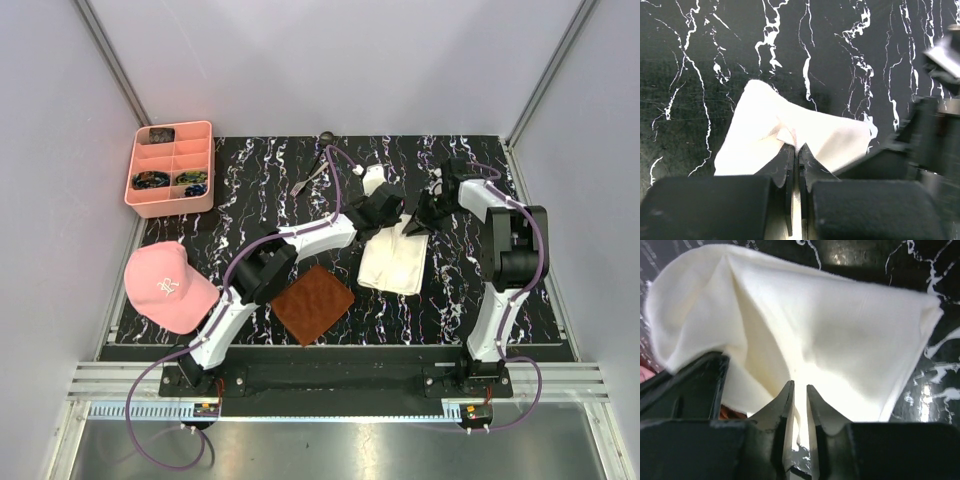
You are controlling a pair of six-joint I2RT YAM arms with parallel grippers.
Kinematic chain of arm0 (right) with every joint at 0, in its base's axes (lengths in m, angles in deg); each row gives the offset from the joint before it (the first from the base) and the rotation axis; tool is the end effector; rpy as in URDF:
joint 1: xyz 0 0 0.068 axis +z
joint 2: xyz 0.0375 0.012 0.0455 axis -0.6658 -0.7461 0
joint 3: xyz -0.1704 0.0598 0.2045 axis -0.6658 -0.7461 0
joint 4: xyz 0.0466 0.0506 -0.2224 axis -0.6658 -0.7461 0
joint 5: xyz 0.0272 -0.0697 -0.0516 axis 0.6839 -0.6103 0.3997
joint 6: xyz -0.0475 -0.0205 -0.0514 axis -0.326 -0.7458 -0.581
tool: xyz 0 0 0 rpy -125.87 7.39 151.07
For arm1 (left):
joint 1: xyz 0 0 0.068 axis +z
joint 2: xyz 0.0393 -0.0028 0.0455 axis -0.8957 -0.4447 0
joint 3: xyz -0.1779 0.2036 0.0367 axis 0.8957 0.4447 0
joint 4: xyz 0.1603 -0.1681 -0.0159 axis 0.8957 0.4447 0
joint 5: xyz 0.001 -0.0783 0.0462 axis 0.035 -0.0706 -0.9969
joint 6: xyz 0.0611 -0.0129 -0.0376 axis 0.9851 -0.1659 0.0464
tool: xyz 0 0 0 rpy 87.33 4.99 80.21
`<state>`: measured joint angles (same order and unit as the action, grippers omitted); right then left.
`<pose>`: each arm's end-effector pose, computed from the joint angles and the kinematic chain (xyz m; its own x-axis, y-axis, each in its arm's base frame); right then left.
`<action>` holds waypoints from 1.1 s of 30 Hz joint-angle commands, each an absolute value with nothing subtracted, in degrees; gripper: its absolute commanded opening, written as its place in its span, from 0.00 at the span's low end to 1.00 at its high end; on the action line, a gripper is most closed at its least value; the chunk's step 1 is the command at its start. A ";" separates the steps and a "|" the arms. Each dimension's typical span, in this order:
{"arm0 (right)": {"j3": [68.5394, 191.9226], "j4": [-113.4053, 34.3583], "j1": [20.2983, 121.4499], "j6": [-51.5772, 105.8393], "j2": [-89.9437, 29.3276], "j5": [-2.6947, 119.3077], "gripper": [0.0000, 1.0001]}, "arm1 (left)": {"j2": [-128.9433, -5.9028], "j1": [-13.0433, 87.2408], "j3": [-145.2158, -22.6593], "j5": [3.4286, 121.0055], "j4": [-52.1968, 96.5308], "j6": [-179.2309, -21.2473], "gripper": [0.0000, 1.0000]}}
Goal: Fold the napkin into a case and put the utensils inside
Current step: Fold the lower triangle-folded napkin at the center of the board.
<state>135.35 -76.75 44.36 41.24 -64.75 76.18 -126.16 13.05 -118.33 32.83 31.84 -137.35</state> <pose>0.3808 0.0435 0.1561 -0.9510 0.2792 -0.1326 0.1817 0.8521 0.4908 0.3525 -0.3939 0.1818 -0.6419 -0.3227 -0.6956 0.0771 0.8754 -0.4772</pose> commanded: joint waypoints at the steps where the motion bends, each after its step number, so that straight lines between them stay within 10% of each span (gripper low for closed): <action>1: 132.74 -75.32 44.30 40.36 -59.53 79.57 0.26 | -127.02 12.97 -119.78 33.30 28.14 -137.17 0.00; 33: 132.82 -70.48 45.97 38.60 -62.59 87.22 0.49 | -127.29 12.89 -121.55 33.57 29.90 -134.45 0.00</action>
<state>128.77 -72.99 45.52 39.15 -59.64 84.82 -128.28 13.29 -120.50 33.60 31.49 -136.41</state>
